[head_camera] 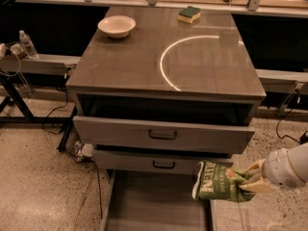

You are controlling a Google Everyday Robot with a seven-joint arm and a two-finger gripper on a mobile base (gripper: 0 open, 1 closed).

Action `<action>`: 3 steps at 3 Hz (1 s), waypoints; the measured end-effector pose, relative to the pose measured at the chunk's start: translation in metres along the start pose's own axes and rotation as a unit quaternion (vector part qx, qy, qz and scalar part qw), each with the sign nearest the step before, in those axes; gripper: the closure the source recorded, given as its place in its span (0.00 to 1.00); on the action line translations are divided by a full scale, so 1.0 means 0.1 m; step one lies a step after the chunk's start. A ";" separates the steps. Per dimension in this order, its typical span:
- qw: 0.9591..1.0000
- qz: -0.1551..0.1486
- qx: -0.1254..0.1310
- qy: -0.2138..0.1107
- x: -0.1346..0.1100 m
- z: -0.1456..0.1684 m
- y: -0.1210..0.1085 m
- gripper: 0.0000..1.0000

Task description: Place green jalapeno chip bag into bottom drawer

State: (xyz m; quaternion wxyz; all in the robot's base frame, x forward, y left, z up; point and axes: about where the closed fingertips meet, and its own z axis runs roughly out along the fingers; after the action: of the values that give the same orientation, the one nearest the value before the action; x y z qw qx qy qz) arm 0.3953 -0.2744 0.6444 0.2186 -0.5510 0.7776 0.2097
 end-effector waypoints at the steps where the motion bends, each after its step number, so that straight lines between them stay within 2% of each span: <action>1: 1.000 0.000 0.000 0.000 0.00 0.00 0.00 1.00; 2: 0.999 0.006 0.010 -0.030 0.04 0.30 -0.01 1.00; 3: 0.997 -0.001 0.023 -0.072 0.14 1.01 -0.12 1.00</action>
Offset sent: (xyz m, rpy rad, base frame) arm 0.0132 0.0520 -0.1126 0.2196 -0.1213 -0.1147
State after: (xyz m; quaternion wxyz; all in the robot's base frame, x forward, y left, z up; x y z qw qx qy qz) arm 0.4132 -0.2315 0.5535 0.2869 -0.5302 0.7638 0.2306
